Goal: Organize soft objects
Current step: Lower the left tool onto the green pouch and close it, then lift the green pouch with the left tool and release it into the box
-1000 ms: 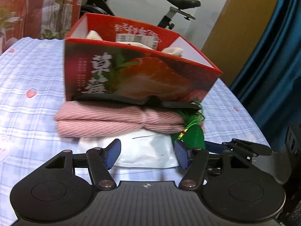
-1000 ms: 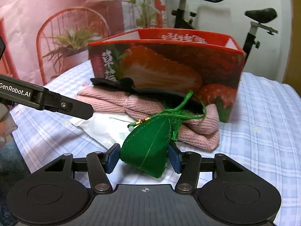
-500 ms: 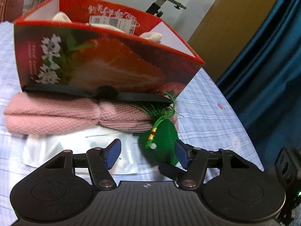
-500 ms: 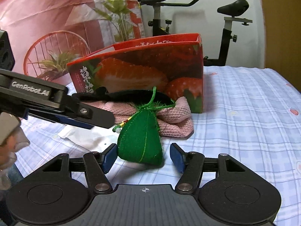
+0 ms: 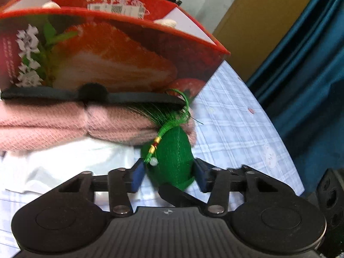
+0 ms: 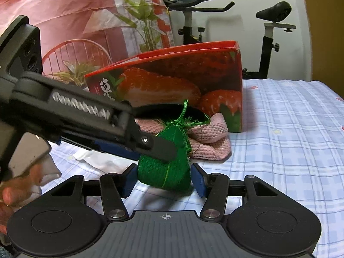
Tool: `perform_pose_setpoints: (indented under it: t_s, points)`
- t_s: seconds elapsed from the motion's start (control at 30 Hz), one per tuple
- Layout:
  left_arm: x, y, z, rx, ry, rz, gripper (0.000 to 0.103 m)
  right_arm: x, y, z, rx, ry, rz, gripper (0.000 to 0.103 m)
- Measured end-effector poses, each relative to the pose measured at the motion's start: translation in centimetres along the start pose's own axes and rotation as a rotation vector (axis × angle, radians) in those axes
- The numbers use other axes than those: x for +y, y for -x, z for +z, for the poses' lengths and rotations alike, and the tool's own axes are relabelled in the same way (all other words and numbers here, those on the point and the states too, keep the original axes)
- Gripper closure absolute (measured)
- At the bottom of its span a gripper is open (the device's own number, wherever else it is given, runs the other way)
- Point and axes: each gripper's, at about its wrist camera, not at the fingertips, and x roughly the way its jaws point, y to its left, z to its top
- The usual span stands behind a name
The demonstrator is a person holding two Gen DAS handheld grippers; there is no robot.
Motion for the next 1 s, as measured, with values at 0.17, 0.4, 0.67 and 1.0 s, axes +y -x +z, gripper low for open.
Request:
perform_pose_setpoints:
  t_s: [0.17,0.4,0.67,1.0]
  points:
    - [-0.2,-0.1,0.0,0.0,-0.019,0.007,0.054,0.0,-0.1,0.0,-0.006,-0.001,-0.006,0.053]
    - [-0.7,1.7,0.1,-0.042,-0.046,-0.007,0.055,0.5,0.6,0.1,-0.021,0.014,-0.001,0.056]
    - [-2.6,6.1,2.5,-0.146,-0.142,-0.009,0.055,1.8,3.1,2.6,-0.116,0.072,-0.011,0.056]
    - [-1.7,12.7,9.6,-0.3,-0.095,-0.057,0.056,3.7,3.7,12.3,-0.218,0.147,0.038,0.056]
